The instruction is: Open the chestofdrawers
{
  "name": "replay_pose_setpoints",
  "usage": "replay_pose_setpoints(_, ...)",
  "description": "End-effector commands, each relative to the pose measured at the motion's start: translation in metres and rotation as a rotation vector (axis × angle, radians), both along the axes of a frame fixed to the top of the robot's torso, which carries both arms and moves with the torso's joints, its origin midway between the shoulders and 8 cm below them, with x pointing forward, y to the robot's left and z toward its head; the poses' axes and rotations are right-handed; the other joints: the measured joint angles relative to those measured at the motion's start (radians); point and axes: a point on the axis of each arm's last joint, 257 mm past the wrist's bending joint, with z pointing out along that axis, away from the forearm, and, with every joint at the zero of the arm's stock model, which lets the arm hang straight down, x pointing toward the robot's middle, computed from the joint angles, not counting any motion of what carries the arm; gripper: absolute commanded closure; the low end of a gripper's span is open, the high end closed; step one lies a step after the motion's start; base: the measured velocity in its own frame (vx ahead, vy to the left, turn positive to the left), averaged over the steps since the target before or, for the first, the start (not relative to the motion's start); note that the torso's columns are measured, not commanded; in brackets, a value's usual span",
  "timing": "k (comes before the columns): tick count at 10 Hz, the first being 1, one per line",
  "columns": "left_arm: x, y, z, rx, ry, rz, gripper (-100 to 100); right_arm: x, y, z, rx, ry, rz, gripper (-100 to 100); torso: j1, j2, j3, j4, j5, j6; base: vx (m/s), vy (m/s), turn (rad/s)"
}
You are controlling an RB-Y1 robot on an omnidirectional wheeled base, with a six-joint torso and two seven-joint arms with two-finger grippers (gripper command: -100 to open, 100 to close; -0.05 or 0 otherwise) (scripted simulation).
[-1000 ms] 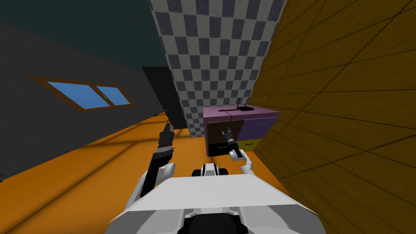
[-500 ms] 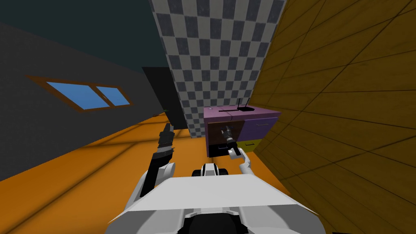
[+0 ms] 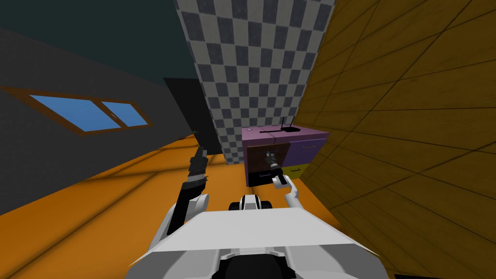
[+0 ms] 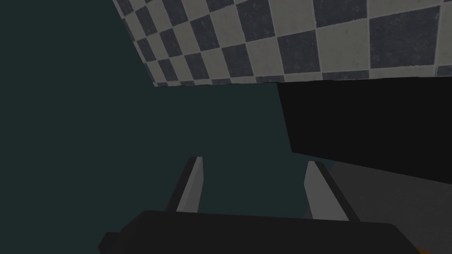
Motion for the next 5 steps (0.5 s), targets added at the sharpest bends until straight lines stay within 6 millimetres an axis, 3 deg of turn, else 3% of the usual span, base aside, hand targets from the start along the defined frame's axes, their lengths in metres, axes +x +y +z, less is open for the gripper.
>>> replay_pose_setpoints(1,0.0,0.0,0.0,0.0,0.0,0.0,0,0.0084,-0.0041,0.0072,0.005,-0.026,0.006,100,-0.001,0.001,0.001,0.001,0.0,-0.002,-0.035,0.037,-0.149)
replay_pose_setpoints(5,0.0,0.0,0.0,0.0,0.0,0.0,0,0.0158,0.0006,0.009,-0.005,-0.035,0.033,100,-0.003,0.004,0.002,0.003,0.0,0.004,-0.033,0.035,-0.093)
